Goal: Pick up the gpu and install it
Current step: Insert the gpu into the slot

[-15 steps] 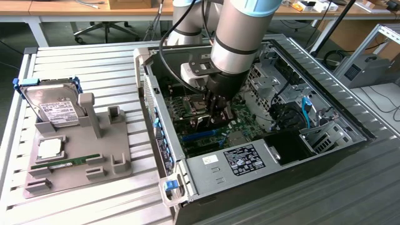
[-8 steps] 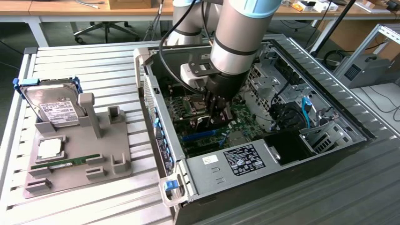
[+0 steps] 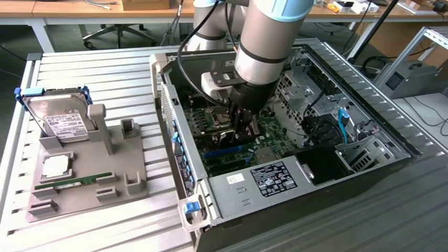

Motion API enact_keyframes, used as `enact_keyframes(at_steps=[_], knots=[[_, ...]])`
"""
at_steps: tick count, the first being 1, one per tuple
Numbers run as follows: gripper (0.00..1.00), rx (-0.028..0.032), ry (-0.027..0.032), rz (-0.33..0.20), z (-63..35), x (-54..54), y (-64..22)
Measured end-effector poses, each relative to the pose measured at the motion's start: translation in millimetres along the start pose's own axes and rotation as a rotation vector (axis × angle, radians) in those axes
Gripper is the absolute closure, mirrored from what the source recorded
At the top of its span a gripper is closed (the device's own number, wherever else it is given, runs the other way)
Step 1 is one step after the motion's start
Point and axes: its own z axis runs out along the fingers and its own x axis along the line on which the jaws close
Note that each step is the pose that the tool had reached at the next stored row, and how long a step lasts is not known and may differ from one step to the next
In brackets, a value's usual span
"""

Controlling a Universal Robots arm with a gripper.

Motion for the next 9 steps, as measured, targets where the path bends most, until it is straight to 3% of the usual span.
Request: enact_keyframes(at_steps=[9], knots=[[0.73, 0.0001, -0.0002, 0.000, 0.7, -0.2, 2.2]])
